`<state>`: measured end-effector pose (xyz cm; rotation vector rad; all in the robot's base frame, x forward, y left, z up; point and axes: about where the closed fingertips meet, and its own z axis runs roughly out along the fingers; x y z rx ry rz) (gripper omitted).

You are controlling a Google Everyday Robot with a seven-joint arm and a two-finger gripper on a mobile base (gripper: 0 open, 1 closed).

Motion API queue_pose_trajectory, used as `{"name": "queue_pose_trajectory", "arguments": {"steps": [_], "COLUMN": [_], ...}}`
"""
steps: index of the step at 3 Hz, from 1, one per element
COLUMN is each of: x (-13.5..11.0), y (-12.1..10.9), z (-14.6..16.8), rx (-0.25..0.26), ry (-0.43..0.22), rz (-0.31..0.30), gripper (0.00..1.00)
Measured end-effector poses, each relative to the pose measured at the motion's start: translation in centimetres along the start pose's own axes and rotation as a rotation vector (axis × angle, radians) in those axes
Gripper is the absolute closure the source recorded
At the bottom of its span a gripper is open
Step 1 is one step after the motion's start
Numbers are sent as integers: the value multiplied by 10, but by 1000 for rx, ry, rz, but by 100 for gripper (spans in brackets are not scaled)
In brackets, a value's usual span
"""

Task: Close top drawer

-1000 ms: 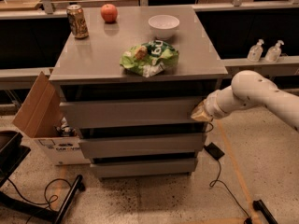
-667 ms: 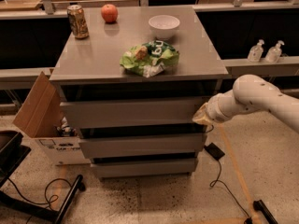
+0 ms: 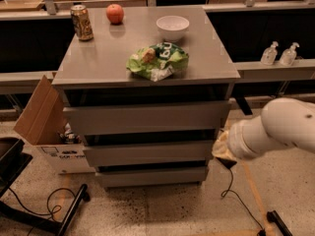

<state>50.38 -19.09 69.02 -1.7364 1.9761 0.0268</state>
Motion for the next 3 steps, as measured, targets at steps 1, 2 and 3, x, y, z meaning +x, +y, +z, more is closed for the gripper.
{"name": "queue_pose_trajectory", "arguments": {"steps": [1, 2, 3], "x": [12, 33, 65], "y": [50, 54, 26], "z": [-59, -131, -186], "rx": [5, 73, 172], "ry": [133, 267, 338], "rz": [-65, -58, 46], "gripper": [100, 100, 100]}}
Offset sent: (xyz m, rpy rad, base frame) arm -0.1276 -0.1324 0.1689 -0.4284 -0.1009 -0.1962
